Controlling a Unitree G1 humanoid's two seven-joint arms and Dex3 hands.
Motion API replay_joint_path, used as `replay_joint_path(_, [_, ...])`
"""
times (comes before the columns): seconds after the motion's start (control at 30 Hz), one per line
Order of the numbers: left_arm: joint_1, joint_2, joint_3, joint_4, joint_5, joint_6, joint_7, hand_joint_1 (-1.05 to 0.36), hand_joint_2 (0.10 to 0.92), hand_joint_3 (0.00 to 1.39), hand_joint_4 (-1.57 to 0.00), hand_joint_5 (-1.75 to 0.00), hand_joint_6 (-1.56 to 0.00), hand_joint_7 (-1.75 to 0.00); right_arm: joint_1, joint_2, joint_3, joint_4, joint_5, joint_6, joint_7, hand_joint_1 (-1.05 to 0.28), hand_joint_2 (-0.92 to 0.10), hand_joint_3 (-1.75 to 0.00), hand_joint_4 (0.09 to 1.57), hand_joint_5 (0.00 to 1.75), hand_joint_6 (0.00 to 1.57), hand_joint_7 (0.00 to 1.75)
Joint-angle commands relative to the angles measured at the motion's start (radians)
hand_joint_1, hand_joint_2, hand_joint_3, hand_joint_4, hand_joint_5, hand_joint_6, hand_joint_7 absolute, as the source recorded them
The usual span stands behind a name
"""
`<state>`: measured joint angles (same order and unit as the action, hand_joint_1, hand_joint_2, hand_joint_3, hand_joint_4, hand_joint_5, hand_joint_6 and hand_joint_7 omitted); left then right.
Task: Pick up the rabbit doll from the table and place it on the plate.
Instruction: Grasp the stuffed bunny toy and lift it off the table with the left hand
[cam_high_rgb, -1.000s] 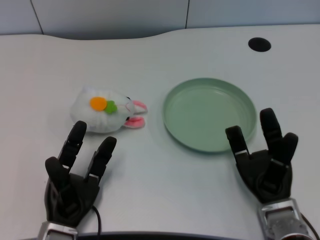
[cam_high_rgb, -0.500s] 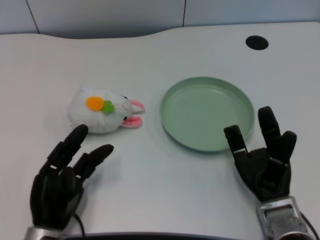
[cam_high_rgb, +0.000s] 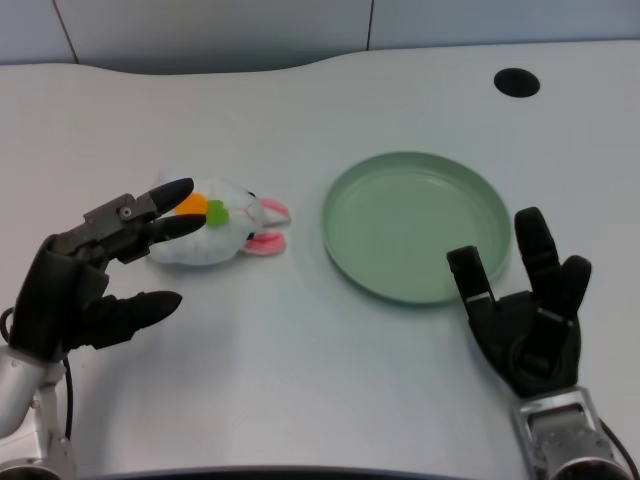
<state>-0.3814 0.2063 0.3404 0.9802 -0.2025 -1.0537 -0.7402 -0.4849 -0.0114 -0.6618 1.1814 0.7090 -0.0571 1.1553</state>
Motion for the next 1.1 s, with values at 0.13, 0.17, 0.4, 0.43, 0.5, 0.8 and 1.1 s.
replay_joint_path(0.13, [-0.107,0.176,-0.135,0.079,0.443,-0.086,0.417,-0.79,0.897,0.00,-0.41,-0.01,-0.36,0.00,0.009,-0.006,-0.003,0.027,0.000,0.026,0.016,-0.63,-0.92,-0.33,0.47,1.16,0.97,0.01])
replay_joint_path(0.17, [-0.126,0.205,-0.169,0.075,0.548,-0.079,0.537,-0.83,0.911,0.02,-0.41,0.00,-0.34,0.00,0.007,-0.004,-0.003,0.025,-0.001,0.021,0.008,-0.63,-0.92,-0.31,0.49,1.15,0.98,0.02])
replay_joint_path(0.4, [-0.223,0.309,-0.392,0.100,0.932,0.003,1.074,-0.91,0.921,0.10,-0.36,0.00,-0.29,0.00,0.001,0.000,0.001,0.018,-0.006,0.007,-0.020,-0.65,-0.92,-0.29,0.54,1.17,1.02,0.03])
replay_joint_path(0.43, [-0.232,0.316,-0.418,0.110,0.954,0.007,1.122,-0.92,0.921,0.10,-0.36,0.00,-0.29,0.00,0.001,0.001,0.001,0.018,-0.006,0.007,-0.022,-0.65,-0.92,-0.29,0.54,1.17,1.02,0.04])
replay_joint_path(0.5, [-0.267,0.320,-0.477,0.135,1.000,0.036,1.219,-0.92,0.921,0.10,-0.36,0.00,-0.30,0.00,0.000,0.000,0.002,0.015,-0.007,0.005,-0.027,-0.66,-0.92,-0.28,0.54,1.18,1.03,0.04])
replay_joint_path(0.8, [-0.406,0.281,-0.656,0.274,1.037,0.228,1.281,-1.01,0.883,0.01,-0.22,0.00,-0.28,0.00,-0.001,-0.002,0.001,0.011,-0.002,0.015,-0.015,-0.65,-0.92,-0.30,0.53,1.20,1.03,0.04])
replay_joint_path(1.1, [-0.450,0.215,-0.807,0.362,1.072,0.485,1.187,-1.03,0.866,0.01,-0.17,0.00,-0.20,-0.01,0.014,0.003,-0.004,0.001,0.002,0.005,0.000,-0.64,-0.92,-0.29,0.57,1.10,1.02,0.02])
